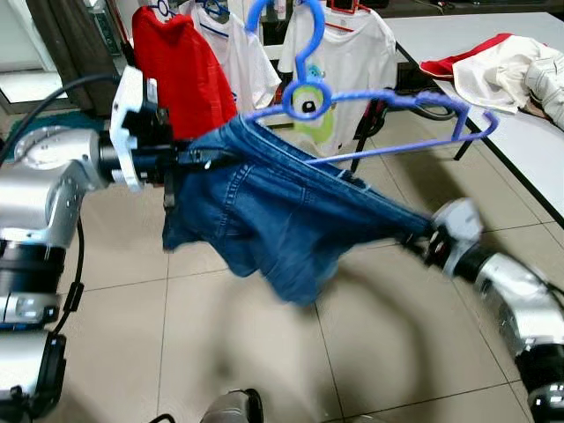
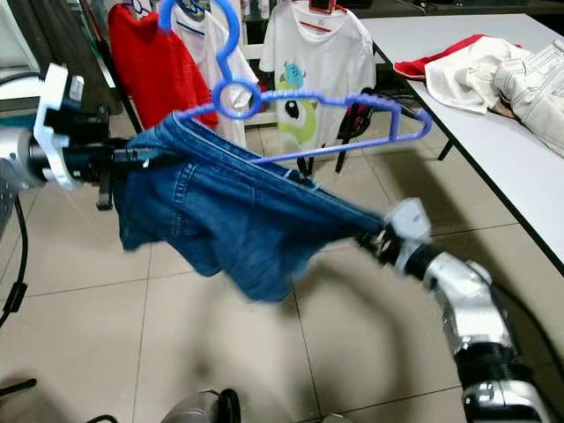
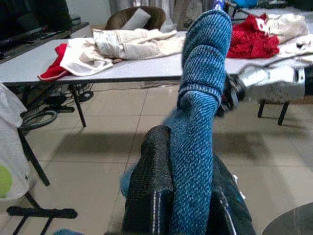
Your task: Hang hanger
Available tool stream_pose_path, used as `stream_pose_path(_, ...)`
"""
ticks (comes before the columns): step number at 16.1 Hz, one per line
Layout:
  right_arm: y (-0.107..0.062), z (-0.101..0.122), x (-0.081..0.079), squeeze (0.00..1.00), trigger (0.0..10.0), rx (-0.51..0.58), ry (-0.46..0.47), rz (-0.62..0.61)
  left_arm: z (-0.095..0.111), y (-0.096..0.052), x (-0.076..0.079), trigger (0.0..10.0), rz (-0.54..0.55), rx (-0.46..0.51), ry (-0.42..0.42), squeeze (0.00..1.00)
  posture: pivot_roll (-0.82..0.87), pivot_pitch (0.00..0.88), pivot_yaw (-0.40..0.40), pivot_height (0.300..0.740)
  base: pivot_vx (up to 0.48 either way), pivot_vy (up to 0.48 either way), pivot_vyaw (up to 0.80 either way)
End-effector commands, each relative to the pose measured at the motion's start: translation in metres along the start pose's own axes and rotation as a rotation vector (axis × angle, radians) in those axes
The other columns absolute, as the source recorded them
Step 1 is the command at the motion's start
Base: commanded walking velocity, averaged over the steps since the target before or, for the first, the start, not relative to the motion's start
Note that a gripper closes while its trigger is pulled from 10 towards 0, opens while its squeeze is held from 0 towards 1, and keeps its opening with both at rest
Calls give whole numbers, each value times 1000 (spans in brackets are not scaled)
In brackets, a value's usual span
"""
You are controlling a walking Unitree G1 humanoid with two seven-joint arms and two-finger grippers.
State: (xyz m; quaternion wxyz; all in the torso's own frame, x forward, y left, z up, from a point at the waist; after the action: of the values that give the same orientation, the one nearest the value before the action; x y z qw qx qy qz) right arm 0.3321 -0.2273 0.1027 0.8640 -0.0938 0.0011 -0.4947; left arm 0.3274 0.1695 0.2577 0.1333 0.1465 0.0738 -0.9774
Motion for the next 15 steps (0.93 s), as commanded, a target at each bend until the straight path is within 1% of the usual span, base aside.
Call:
stream_pose_path(1, -33, -18, 42, 0, 0, -68, 57, -239, 13, -25, -9, 0, 98, -16, 66, 0, -71, 65, 70, 740, 0, 0, 0)
stream_pose_path(3, -41, -9, 62, 0, 0, -31, 44, -371, 5, -29, -3, 0, 104, -43, 52, 0, -73, 64, 71, 740, 0, 0, 0)
stream_pose_path(4, -47, 0, 73, 0, 0, -5, 20, -437, -3, -30, 4, 0, 98, -67, 37, 0, -76, 63, 74, 740, 0, 0, 0)
stream_pose_path(5, -50, 8, 80, 0, 0, 21, -2, -479, -15, -32, 13, 0, 81, -117, 33, 0, -76, 60, 72, 740, 0, 0, 0)
stream_pose_path(6, -52, 17, 86, 0, 0, 50, -12, -504, -31, -34, 21, 0, 72, -193, 31, 0, -77, 58, 72, 740, 0, 0, 0)
stream_pose_path(7, -53, 20, 88, 0, 0, 55, -14, -508, -36, -35, 22, 0, 74, -214, 31, 0, -78, 56, 71, 740, 0, 0, 0)
stream_pose_path(10, -55, 35, 98, 0, 0, 86, -42, -529, -60, -44, 31, 0, 106, -323, 25, 0, -81, 46, 67, 740, 0, 0, 0)
stream_pose_path(13, -53, 44, 100, 0, 0, 93, -66, -523, -70, -45, 37, 0, 103, -369, 39, 0, -83, 39, 66, 740, 0, 0, 0)
stream_pose_path(15, -50, 52, 101, 0, 0, 104, -79, -517, -80, -47, 43, 0, 79, -436, 67, 0, -84, 35, 66, 740, 0, 0, 0)
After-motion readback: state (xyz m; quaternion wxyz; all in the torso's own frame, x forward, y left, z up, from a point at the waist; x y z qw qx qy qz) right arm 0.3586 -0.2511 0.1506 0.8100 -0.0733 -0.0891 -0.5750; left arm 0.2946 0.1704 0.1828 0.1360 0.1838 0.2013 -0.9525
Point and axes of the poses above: a point about 5 cm out from each wrist's last joint towards the gripper, its own y axis pointing out of the wrist towards the gripper, its own z axis along the axis of the wrist's last joint, x = y × z, the point moved 3 cm from there along y, pointing out of the wrist towards the gripper, and after that the axes turned 6 degrees about y, right-handed, at the moved point
